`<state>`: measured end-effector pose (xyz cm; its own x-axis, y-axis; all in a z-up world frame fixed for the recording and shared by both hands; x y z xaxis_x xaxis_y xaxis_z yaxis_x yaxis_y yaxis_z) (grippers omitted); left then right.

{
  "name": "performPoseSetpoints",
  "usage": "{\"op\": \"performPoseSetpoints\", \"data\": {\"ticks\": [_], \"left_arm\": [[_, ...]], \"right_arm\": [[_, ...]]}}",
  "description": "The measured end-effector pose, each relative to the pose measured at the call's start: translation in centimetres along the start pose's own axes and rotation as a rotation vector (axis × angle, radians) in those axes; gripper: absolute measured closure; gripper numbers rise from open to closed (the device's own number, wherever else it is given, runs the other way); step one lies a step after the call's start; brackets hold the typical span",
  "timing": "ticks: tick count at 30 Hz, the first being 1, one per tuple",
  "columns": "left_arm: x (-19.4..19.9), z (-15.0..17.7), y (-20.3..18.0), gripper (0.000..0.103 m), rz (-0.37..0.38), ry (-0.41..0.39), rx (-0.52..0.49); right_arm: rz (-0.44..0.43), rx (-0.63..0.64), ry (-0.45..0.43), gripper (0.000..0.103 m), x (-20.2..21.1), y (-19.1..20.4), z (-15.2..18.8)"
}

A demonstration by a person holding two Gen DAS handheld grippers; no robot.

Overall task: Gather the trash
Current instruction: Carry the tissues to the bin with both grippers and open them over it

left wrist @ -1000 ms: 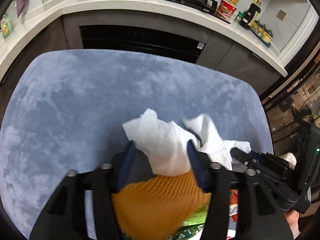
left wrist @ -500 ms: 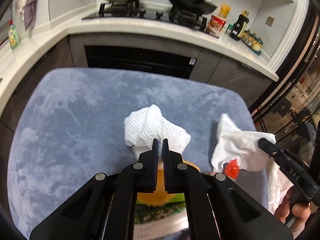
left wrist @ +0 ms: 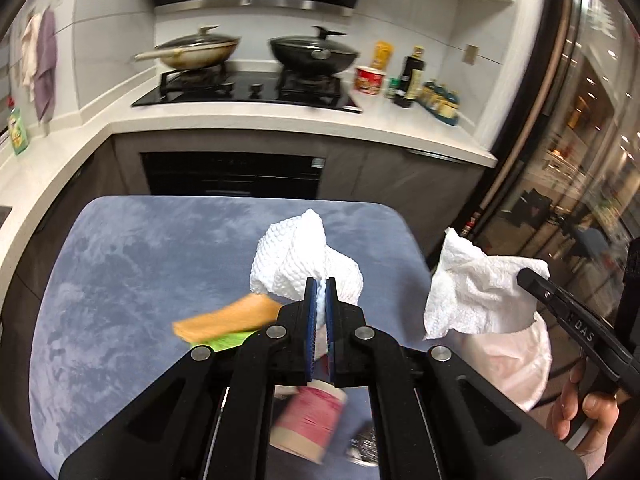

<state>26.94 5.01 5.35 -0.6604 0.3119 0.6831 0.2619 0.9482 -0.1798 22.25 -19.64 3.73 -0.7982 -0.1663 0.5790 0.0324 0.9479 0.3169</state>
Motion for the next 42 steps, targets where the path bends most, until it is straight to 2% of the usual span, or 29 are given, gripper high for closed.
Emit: {"op": "performPoseSetpoints", "data": {"ticks": [12, 21, 31, 42], "left_arm": [[0.3, 4.4, -12.3, 0.099, 0.115, 0.048, -0.145], [-1.7, 8.0, -20.5, 0.099, 0.185, 0.104, -0.235], [-4.2, 9.8, -25.5, 0.099, 0.233, 0.148, -0.275], [-7.1, 11.2, -28.3, 0.099, 0.228, 0.195, -0.295]], "right_arm": [[0.123, -0.134, -0.056, 0.099, 8.4, -9.7, 3.2], [0.243, -0.201, -0.037, 0.099, 10.9, -16.1, 7.4], [0.281, -0.268, -0.014, 0.099, 11.2, -19.9, 10.6], [0.282, -0.308, 0.011, 0.099, 10.6, -21.2, 12.2]]}}
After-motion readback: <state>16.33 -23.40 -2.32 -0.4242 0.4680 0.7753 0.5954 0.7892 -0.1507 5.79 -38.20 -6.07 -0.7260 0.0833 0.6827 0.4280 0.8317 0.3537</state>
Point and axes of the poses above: each gripper's, at about its wrist camera, not at the fingertips, and x roughly against the way its jaws point, y to its left, z to its underside, the point moved 1 cm from there along -x, roughly the way its jaws point, and after that the axes turned 1 degree about x, right-handed, at the moved point
